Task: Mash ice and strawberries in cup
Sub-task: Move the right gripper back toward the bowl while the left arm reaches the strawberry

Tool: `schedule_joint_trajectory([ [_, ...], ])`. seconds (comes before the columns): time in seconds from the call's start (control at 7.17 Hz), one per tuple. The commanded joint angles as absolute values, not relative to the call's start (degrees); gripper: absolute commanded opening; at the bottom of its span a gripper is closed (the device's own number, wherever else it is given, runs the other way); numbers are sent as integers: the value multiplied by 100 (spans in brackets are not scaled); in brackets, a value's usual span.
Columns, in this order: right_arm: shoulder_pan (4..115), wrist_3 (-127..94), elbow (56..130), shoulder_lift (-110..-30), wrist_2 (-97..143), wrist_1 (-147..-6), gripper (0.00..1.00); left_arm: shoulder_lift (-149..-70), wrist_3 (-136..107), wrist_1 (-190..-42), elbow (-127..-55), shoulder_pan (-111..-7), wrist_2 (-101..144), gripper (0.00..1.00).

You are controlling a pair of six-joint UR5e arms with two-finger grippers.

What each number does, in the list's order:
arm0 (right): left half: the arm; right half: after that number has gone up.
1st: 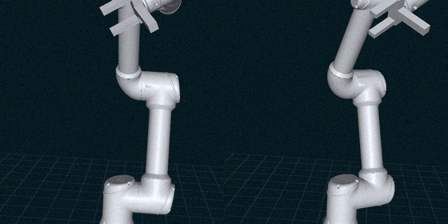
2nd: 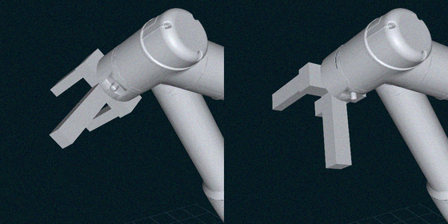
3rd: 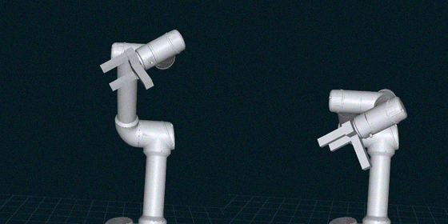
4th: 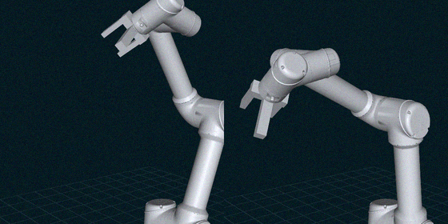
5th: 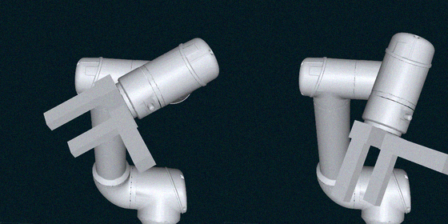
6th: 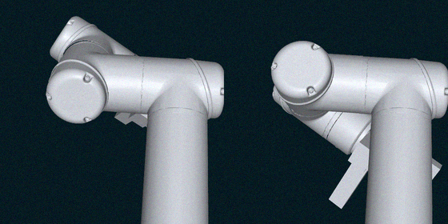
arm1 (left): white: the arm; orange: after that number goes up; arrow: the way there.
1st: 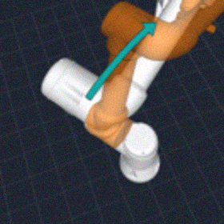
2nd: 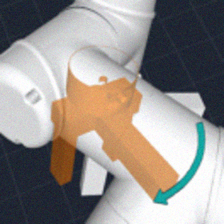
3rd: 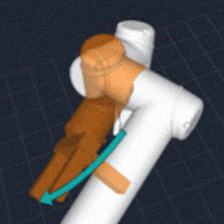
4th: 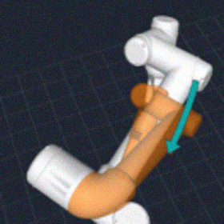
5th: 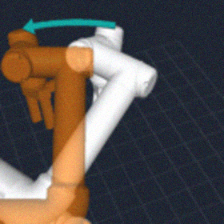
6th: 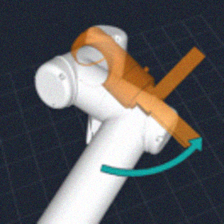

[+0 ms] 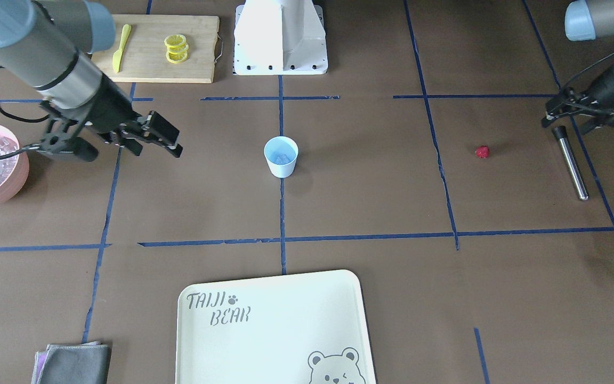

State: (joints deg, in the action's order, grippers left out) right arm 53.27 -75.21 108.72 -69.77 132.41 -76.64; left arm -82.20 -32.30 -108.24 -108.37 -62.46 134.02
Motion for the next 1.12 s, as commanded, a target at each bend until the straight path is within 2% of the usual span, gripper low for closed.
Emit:
schedule_joint_trajectory([
  [0.0,6035,-5976,11126,-8090,13342,-7673,100,-8551,-4645,-10942,-10811,-5224,12843,100],
  [0.28,6397,-4847,11127,-8716,13333,-7664,100,-8656,-4991,-10969,-10496,-4880,12421,100],
  [0.98,6407,-4720,11171,-8842,13280,-7646,100,-9096,-5274,-10969,-9923,-4509,12393,100],
])
